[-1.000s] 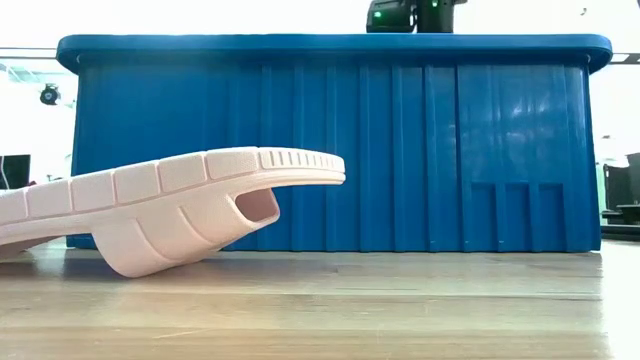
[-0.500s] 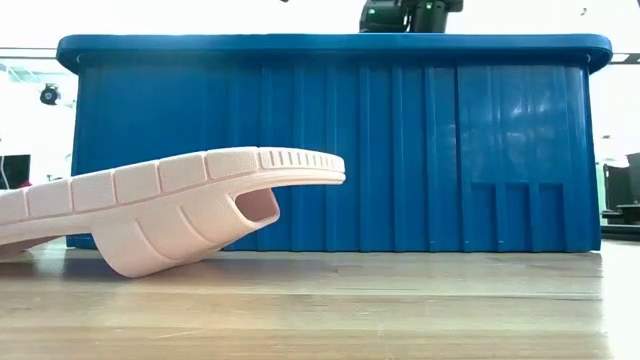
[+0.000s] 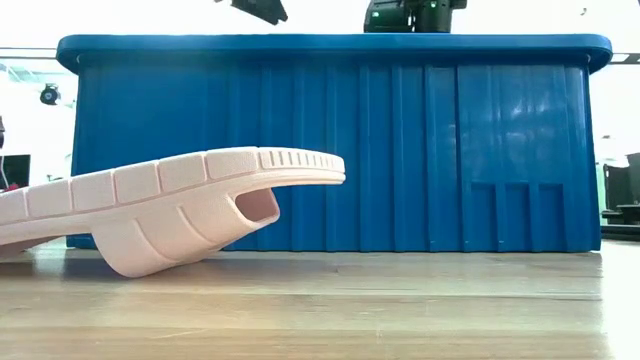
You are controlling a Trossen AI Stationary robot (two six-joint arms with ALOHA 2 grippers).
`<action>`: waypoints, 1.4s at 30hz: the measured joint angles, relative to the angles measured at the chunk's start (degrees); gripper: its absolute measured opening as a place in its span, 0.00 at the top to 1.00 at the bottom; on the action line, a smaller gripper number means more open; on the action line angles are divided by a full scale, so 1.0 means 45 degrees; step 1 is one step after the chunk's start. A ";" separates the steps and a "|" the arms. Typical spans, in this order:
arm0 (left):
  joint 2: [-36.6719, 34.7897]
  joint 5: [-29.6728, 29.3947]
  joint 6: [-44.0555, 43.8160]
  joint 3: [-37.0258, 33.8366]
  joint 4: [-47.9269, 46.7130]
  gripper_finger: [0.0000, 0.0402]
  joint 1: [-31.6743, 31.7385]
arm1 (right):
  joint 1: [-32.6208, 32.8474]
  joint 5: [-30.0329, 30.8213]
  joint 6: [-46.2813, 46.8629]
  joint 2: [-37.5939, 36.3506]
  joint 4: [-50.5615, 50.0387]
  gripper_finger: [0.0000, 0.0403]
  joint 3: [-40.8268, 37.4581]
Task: Pick and place slides into bin
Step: Put the right pink slide into the bin
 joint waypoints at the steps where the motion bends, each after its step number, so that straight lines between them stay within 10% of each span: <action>1: -0.0086 0.0233 0.0219 -0.0003 0.0002 0.54 0.0226 | 0.0016 0.0053 0.0144 0.0000 0.0022 0.86 0.0000; 42: -0.0533 0.2202 0.2082 -0.0131 0.0338 0.54 0.1861 | 0.0349 0.0324 -0.0689 -0.0024 -0.1077 0.87 0.0000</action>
